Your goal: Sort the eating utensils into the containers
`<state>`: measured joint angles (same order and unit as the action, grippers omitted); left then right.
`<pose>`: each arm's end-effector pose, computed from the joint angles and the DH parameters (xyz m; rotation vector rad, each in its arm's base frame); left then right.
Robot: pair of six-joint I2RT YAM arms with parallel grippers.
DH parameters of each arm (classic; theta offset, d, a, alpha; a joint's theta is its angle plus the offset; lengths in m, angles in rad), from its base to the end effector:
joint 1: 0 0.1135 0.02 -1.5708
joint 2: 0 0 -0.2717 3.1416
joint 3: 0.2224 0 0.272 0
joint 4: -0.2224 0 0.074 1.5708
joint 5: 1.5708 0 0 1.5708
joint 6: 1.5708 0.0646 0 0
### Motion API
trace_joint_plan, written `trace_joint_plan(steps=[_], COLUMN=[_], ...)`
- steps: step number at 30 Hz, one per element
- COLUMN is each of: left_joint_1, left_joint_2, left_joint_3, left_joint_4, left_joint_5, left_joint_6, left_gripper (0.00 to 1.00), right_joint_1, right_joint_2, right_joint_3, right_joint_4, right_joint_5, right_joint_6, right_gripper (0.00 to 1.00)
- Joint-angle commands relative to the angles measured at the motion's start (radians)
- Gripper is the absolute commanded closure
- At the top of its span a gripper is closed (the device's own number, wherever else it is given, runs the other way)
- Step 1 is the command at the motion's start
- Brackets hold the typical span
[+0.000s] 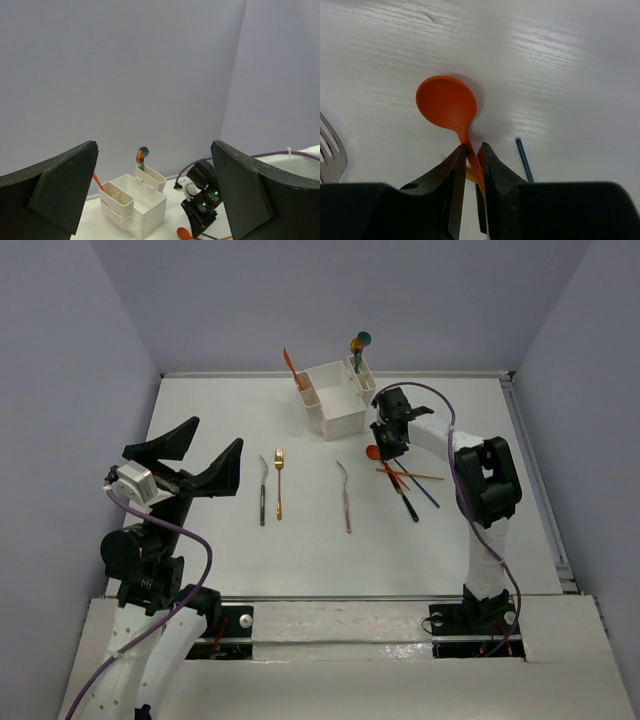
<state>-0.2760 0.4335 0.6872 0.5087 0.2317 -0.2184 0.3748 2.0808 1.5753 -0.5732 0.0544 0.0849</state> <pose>0.1058 -0.0454 0.4468 0.2453 0.8090 -0.5587 0.4473 0.1722 0.1526 -0.3647 2.6240 0.0814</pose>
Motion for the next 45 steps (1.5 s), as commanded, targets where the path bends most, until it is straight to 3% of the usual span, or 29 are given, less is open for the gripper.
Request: trace_joint_plan(steps=[1,17,22,30,33,45], left_joint_1=[-0.006,-0.006,-0.006,-0.006,-0.006,-0.006], left_joint_2=[-0.012,-0.015,-0.016,-0.018,-0.018,-0.012], left_joint_3=[0.028,0.028,0.028,0.028,0.028,0.028], left_joint_4=[0.053,0.053,0.053,0.053,0.053,0.053], left_joint_5=[0.006,0.006,0.006,0.008,0.006,0.008], left_joint_6=[0.001,0.001,-0.001,0.001,0.001,0.001], left_gripper=[0.01,0.01,0.01,0.01,0.01,0.01], right_joint_1=[0.01,0.029,0.029,0.029,0.038,0.038], right_joint_2=[0.019,0.079,0.079,0.09,0.085,-0.155], right_joint_3=[0.04,0.101,0.1,0.097,0.095,0.019], right_joint_4=[-0.039,-0.073,-0.07,-0.054,-0.047,0.214], right_joint_5=[0.015,-0.01,-0.016,-0.031,-0.025,0.029], right_joint_6=[-0.017,-0.028,-0.028,-0.027,-0.027,0.018], right_gripper=[0.75,0.81,0.73,0.74,0.85,0.99])
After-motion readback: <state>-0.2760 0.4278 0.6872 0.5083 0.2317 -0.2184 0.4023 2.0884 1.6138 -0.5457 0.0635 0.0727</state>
